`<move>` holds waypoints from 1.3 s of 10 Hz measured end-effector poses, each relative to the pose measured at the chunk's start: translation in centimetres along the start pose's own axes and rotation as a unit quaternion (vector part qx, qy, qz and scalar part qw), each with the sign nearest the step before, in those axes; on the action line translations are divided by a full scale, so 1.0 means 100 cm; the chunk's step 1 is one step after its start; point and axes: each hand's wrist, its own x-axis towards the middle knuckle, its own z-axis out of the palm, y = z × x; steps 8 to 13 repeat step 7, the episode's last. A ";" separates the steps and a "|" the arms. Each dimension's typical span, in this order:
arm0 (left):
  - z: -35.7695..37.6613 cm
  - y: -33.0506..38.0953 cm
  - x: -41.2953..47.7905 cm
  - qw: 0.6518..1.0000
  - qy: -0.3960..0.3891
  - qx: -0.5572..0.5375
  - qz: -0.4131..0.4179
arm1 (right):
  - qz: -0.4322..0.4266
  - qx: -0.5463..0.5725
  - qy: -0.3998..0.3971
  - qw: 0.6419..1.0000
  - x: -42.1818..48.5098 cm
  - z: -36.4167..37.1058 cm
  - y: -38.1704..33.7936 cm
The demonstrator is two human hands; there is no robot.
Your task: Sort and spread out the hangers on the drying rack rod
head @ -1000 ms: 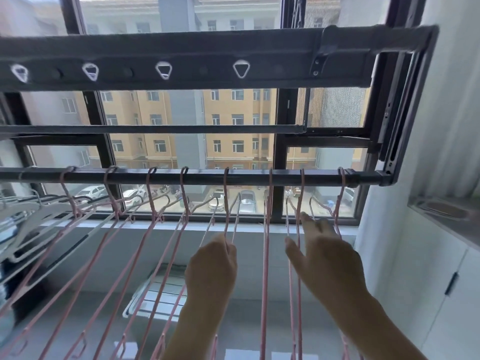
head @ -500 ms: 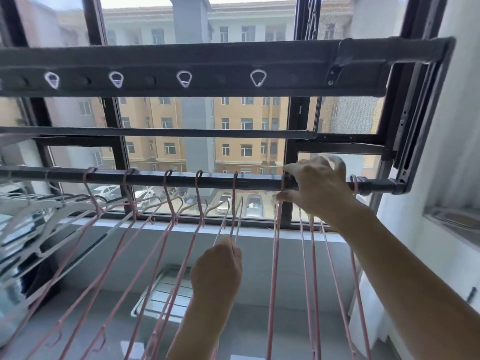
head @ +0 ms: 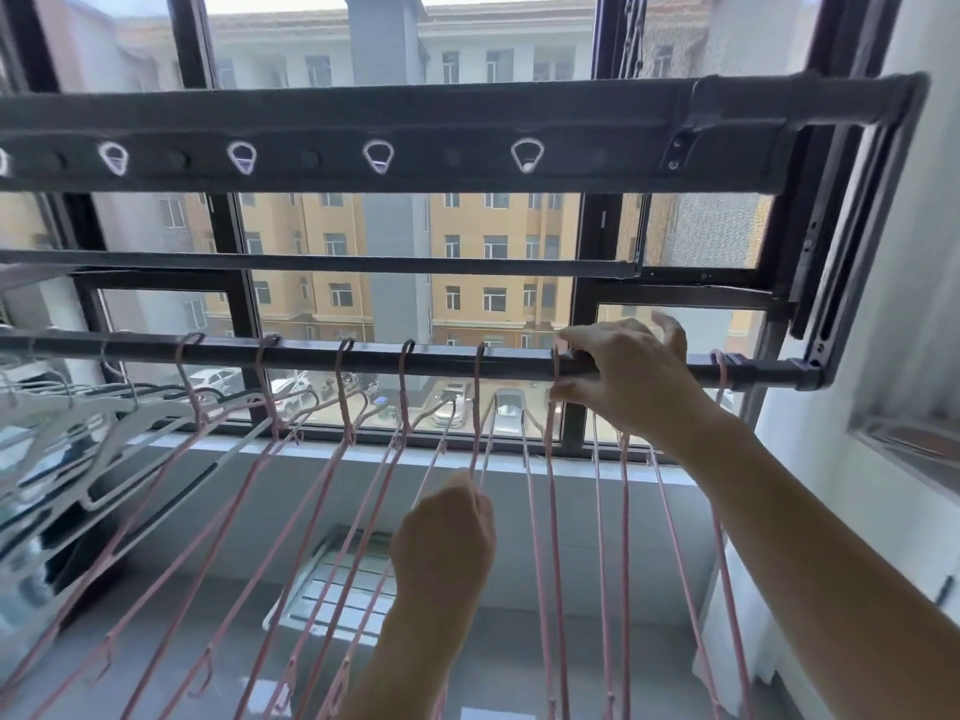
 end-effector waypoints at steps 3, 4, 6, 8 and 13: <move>-0.007 -0.002 -0.008 1.000 0.001 -0.003 0.023 | 0.044 -0.026 0.006 0.999 -0.024 -0.015 0.032; -0.010 -0.001 -0.012 1.000 -0.001 -0.006 0.021 | 0.041 -0.027 0.020 0.999 -0.026 -0.010 0.034; -0.013 -0.001 -0.020 0.999 -0.002 -0.031 0.008 | 0.037 -0.028 0.026 0.999 -0.032 -0.008 0.033; -0.019 -0.005 -0.033 0.998 -0.014 -0.048 0.022 | 0.047 -0.016 0.025 0.998 -0.035 -0.012 0.029; -0.019 -0.005 -0.033 0.998 -0.014 -0.048 0.022 | 0.047 -0.016 0.025 0.998 -0.035 -0.012 0.029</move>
